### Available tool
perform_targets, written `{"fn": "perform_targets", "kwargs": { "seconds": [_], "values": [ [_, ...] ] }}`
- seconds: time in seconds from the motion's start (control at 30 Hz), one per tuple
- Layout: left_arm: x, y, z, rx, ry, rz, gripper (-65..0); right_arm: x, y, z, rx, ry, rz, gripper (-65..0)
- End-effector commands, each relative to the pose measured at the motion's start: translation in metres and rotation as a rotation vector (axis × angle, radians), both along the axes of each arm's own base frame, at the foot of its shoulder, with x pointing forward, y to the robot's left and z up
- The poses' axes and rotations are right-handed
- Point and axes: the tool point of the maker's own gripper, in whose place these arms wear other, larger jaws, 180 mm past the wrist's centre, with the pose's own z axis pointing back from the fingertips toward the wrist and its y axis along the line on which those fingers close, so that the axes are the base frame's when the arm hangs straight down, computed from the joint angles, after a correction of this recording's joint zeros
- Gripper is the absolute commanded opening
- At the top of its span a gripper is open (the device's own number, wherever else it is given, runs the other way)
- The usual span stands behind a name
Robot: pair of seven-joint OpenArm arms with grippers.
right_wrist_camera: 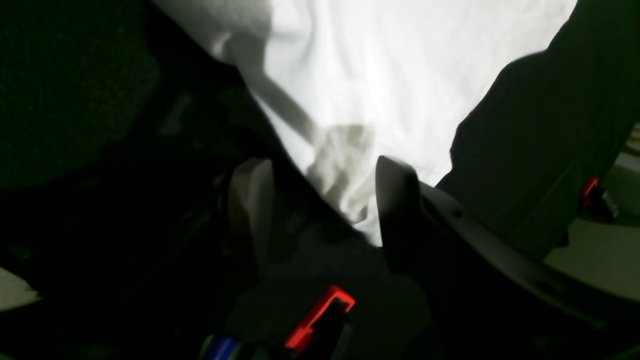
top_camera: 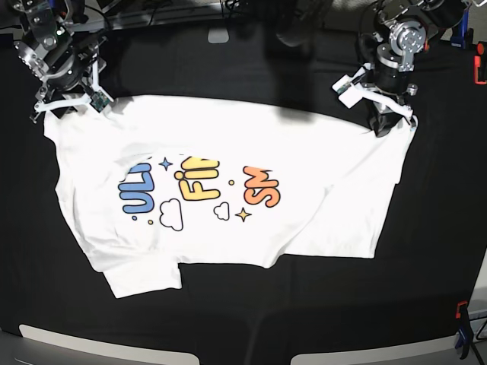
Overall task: Layout the t-shirt on the table in an organized manner, then fold the t-shirt properly
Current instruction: 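Regrasp the shirt collar edge with both grippers, then pull the collar edge with both grippers away from the hem to smooth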
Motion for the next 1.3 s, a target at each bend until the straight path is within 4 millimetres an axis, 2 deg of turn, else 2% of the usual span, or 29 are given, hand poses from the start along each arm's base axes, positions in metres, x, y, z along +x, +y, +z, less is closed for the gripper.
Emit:
{"fn": "perform_targets", "kwargs": {
  "seconds": [0.0, 0.2, 0.43, 0.53, 0.63, 0.7, 0.93, 1.1, 1.27],
  "values": [
    [-0.004, 0.015, -0.004, 0.044, 0.019, 0.030, -65.0, 0.005, -0.006, 0.005, -0.022, -0.013, 0.019, -33.1],
    [-0.004, 0.016, -0.004, 0.044, 0.019, 0.030, -65.0, -0.002, -0.009, -0.017, -0.093, 0.042, 0.135, -33.2],
    [-0.004, 0.015, -0.004, 0.044, 0.019, 0.031, -65.0, 0.014, 0.001, -0.035, -0.182, -0.004, 0.187, -33.3],
    [-0.004, 0.016, -0.004, 0.045, 0.019, 0.033, -65.0, 0.010, 0.001, -0.042, -0.240, 0.018, 0.199, -40.7],
    [-0.004, 0.020, -0.003, 0.060, 0.019, 0.047, -65.0, 0.006, -0.002, -0.039, -0.318, -0.012, 0.190, -53.4],
    [-0.004, 0.020, -0.002, 0.075, 0.009, 0.037, -65.0, 0.003, -0.004, -0.037, -0.363, -0.026, 0.188, -65.0],
    [-0.004, 0.020, 0.009, 0.111, -0.025, 0.047, -65.0, 0.002, 0.001, -0.032, -0.385, -0.036, 0.205, -65.0],
    [0.002, 0.008, 0.029, 0.064, -0.058, 0.040, -65.0, 0.014, 0.007, -0.009, -0.381, -0.088, 0.231, -65.0],
    [-0.006, 0.007, 0.022, 0.051, 0.034, 0.032, -65.0, 0.021, 0.004, 0.012, -0.409, -0.118, 0.243, -65.0]
  ]
}}
